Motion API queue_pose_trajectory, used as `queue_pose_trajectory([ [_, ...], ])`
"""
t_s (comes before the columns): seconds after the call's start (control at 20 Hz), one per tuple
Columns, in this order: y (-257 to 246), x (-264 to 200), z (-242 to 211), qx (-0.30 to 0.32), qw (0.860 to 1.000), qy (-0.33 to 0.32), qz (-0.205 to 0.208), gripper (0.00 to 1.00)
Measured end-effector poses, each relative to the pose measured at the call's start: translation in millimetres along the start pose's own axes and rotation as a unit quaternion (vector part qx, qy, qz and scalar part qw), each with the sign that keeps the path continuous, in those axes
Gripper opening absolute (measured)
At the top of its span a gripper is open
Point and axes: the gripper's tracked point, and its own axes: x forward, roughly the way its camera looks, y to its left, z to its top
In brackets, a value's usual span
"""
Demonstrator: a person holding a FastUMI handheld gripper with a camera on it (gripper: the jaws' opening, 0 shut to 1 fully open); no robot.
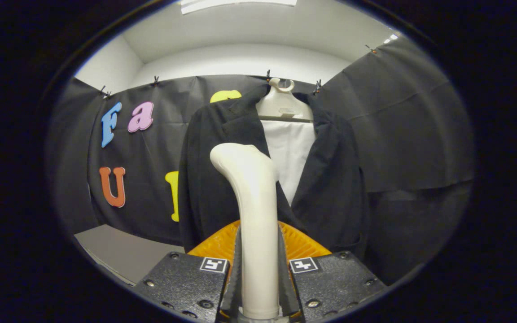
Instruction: Iron the clothes twice with a garment steamer, once on the left side and once on the right side.
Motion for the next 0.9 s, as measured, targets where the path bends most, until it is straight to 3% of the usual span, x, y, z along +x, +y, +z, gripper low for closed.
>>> queue_pose_trajectory([
  [0.9,-27.7,-33.6,-133.9,-0.017,0.991,0.123,-0.042,0.37],
])
